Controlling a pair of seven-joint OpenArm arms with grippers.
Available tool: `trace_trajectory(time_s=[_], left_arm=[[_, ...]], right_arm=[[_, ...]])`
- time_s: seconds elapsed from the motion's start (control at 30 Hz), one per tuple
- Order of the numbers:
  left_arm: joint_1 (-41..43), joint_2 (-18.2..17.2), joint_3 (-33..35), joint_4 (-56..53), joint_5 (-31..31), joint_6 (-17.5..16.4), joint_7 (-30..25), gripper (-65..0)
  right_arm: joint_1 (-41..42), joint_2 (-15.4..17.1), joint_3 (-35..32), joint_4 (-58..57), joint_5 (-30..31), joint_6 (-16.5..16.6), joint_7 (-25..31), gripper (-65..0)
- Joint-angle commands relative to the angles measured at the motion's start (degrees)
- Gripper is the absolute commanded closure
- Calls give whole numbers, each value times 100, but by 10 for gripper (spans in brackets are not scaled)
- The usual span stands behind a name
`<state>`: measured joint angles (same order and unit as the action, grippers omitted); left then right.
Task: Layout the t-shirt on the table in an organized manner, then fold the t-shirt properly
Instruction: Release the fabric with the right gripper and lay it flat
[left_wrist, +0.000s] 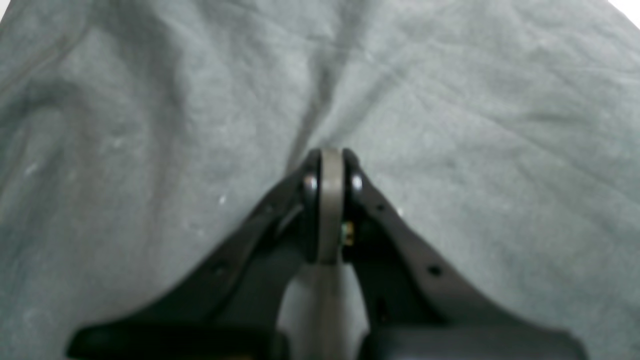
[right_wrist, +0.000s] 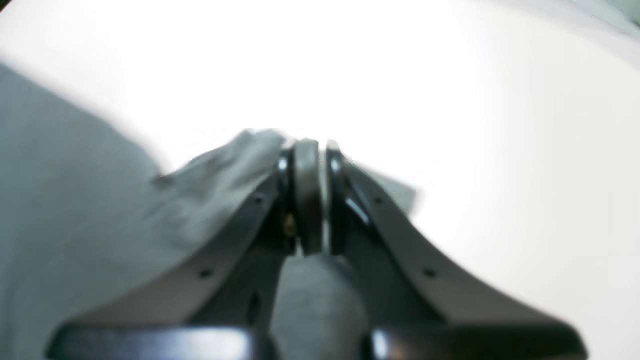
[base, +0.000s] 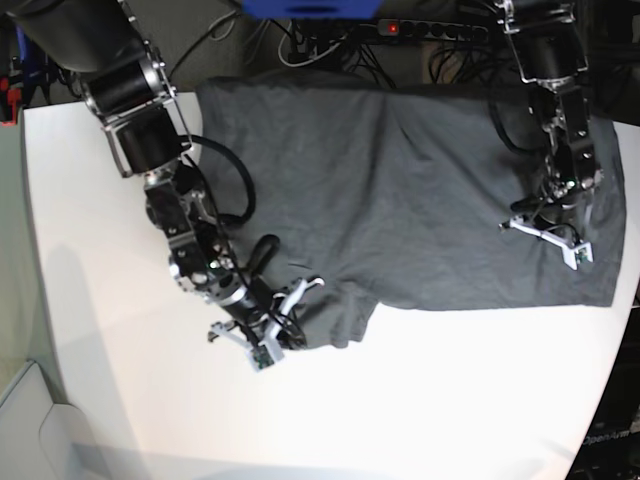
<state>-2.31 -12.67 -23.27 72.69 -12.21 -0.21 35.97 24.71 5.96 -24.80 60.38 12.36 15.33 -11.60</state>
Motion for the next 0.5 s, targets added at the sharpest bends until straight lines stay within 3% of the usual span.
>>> trace_trajectory(time_s=[0.0, 0.3, 0.47], left_arm=[[-81, -83, -25, 103, 3, -1, -84, -1], [-81, -83, -25, 156, 3, -1, -84, -1], [-81, -56, -25, 156, -6, -1, -84, -1]], right_arm=[[153, -99, 40, 68, 26, 10, 3, -9], [364, -187, 40, -1321, 17, 1, -67, -8], [716, -160, 40, -2236, 17, -26, 786, -7]])
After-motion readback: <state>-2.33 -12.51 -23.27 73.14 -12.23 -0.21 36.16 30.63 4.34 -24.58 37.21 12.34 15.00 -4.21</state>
